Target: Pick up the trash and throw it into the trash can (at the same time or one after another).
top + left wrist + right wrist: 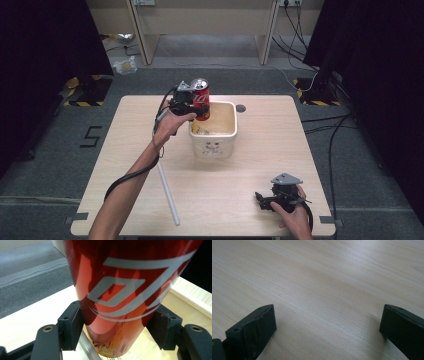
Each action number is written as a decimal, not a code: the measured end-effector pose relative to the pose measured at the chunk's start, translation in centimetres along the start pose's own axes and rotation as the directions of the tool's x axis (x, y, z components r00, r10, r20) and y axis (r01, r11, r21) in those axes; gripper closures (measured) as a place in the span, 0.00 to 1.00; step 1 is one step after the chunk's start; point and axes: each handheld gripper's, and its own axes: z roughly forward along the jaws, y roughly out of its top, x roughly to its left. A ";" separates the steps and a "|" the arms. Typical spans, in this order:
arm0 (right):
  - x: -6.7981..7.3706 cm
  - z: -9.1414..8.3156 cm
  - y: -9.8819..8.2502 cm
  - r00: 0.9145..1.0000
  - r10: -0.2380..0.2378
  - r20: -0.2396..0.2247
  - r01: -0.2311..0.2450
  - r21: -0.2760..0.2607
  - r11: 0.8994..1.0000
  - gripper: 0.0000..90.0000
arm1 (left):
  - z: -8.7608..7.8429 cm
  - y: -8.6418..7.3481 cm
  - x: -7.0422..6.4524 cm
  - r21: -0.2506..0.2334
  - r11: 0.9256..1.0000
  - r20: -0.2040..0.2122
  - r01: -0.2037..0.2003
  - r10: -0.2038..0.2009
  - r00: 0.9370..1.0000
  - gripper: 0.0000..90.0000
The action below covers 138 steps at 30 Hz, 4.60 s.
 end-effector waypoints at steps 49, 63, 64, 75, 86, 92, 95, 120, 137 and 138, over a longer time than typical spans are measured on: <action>0.0 0.0 0.0 1.000 0.000 -0.002 0.000 -0.002 1.000 0.01 | -4.4 0.3 -0.4 -0.046 0.997 0.055 0.057 -0.054 0.997 0.31; 0.0 0.0 0.0 1.000 -0.001 -0.001 0.001 0.000 1.000 0.01 | -9.2 -1.9 -0.2 -0.074 0.995 0.062 0.063 -0.059 0.996 0.30; 0.0 0.0 0.0 1.000 -0.001 -0.001 0.001 0.000 1.000 0.01 | -9.5 -2.1 -0.3 -0.076 0.995 0.061 0.061 -0.056 0.997 0.30; 0.0 0.0 0.0 1.000 -0.001 0.000 0.001 -0.001 1.000 0.01 | -12.4 -5.2 -1.1 -0.056 0.997 0.062 0.054 -0.050 0.997 0.30; 0.0 0.0 0.0 1.000 -0.003 0.000 0.003 0.001 1.000 0.01 | -13.8 -8.2 -1.3 -0.063 0.997 0.039 0.051 -0.048 0.998 0.30; 0.0 0.0 0.0 1.000 0.001 0.000 -0.001 0.002 1.000 0.01 | -13.9 -9.9 -2.1 -0.055 0.998 0.039 0.042 -0.040 0.998 0.29; 0.0 0.0 0.0 1.000 0.000 0.000 0.000 0.002 1.000 0.01 | -14.0 -10.9 -2.5 -0.054 0.997 0.072 0.062 -0.058 0.996 0.29; 0.0 0.0 0.0 1.000 0.000 0.002 0.000 0.001 1.000 0.01 | -12.5 -20.2 -5.4 0.065 0.993 0.033 0.094 -0.096 0.995 0.29; 0.1 0.0 0.0 1.000 0.006 0.003 -0.006 0.002 1.000 0.01 | -12.3 -23.1 -6.5 0.124 0.990 -0.074 0.066 -0.057 0.996 0.30; 0.1 0.0 0.0 1.000 0.006 0.003 -0.006 0.002 1.000 0.01 | -12.2 -23.2 -6.5 0.130 0.989 -0.075 0.069 -0.060 0.995 0.30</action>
